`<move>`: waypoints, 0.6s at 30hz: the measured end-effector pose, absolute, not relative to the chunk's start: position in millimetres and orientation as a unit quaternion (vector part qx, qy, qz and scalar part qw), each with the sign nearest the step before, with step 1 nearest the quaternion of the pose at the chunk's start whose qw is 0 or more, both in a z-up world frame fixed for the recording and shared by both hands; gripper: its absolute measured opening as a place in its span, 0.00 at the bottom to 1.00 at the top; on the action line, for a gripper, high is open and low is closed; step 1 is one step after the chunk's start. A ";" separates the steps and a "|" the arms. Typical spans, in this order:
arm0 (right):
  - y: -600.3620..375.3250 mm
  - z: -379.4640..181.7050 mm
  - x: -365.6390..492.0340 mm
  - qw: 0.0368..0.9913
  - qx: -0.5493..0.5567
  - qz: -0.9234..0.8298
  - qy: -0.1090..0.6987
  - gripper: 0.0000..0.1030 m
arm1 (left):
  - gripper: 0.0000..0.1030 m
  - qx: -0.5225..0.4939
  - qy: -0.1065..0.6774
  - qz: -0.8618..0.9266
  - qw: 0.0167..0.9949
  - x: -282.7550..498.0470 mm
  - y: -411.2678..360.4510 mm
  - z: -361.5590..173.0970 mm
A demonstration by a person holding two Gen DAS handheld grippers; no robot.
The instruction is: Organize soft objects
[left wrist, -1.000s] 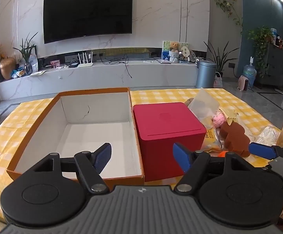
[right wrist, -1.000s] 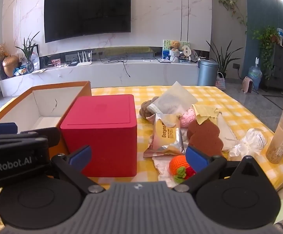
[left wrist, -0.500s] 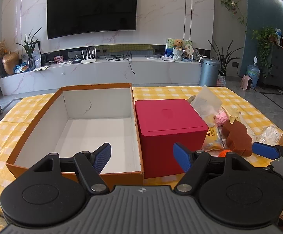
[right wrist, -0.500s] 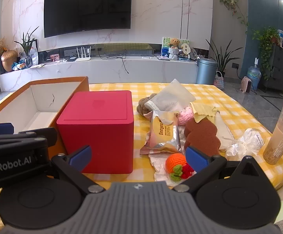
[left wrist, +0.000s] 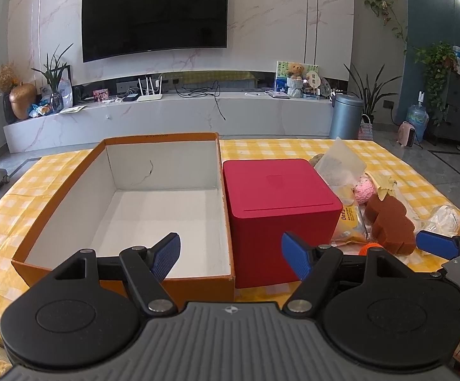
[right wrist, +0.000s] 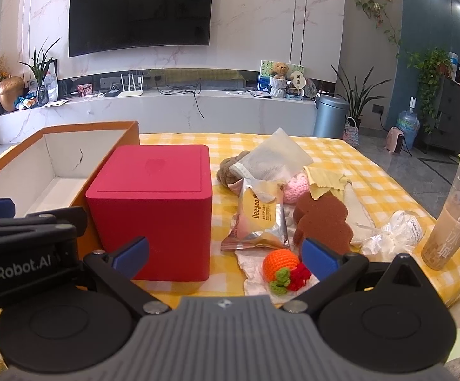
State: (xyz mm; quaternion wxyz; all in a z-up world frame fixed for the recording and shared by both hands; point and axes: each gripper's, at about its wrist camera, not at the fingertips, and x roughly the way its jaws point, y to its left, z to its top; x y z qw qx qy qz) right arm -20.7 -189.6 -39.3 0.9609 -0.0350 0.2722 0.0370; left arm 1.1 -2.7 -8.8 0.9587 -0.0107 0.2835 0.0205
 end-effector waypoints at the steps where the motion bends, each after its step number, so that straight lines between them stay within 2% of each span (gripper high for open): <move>1: -189.6 -39.3 -20.8 0.961 -0.035 0.036 0.272 0.97 | 0.83 -0.011 0.284 0.021 0.959 1.0 -2.6 -8.9; 18: -189.7 -40.5 -19.6 0.960 -0.041 0.032 0.277 0.97 | 0.83 -0.008 0.287 0.022 0.958 1.3 -5.1 -10.3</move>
